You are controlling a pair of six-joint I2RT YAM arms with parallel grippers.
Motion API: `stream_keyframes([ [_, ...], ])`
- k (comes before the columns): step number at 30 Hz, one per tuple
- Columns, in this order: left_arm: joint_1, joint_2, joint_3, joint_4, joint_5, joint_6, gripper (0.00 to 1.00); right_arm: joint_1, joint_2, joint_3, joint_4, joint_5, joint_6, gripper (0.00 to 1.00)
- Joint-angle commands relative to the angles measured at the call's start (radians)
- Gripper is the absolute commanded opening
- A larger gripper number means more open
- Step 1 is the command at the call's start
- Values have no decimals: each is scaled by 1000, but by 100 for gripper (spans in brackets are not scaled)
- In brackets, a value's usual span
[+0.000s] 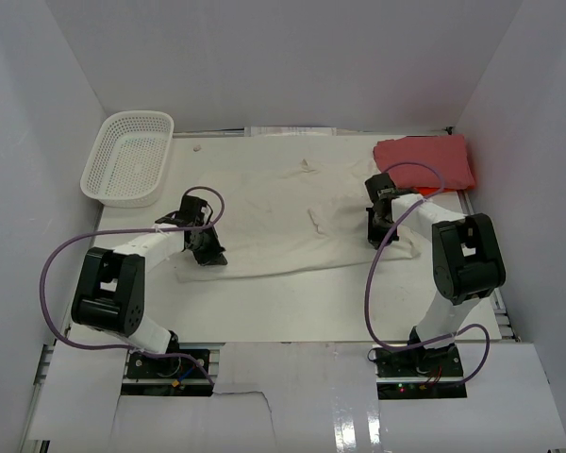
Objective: Fold and stack the t-shirts
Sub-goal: Fold the flattened tshirt in 1/3 of the way
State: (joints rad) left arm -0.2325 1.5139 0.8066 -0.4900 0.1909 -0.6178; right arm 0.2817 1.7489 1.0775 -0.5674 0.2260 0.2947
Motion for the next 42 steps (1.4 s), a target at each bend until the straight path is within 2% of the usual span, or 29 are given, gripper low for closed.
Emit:
stream_keyframes([
  [1, -4, 23, -9, 24, -28, -19, 0, -4, 37, -42, 23, 24, 32, 8],
  [9, -4, 74, -21, -99, -100, -137, 0, 1, 55, -162, 52, -20, 99, 8],
  [16, -7, 129, -62, -223, -134, -235, 0, 39, -40, -283, 28, -37, 165, 8],
  [23, -10, 14, -153, -271, -162, -267, 0, 91, -150, -376, -55, -14, 253, 8],
  [29, -42, -115, -176, -358, -165, -299, 0, 119, -310, -456, -114, -33, 302, 8],
  [31, -48, -161, -175, -407, -169, -303, 0, 135, -364, -464, -133, -40, 337, 8],
  [36, -48, -250, -159, -496, -229, -303, 0, 180, -443, -424, -307, 22, 394, 8],
  [40, -48, -216, -129, -493, -216, -301, 0, 183, -477, -383, -347, 30, 397, 8],
  [42, -48, -170, -66, -498, -212, -269, 0, 185, -473, -323, -353, 27, 373, 9],
])
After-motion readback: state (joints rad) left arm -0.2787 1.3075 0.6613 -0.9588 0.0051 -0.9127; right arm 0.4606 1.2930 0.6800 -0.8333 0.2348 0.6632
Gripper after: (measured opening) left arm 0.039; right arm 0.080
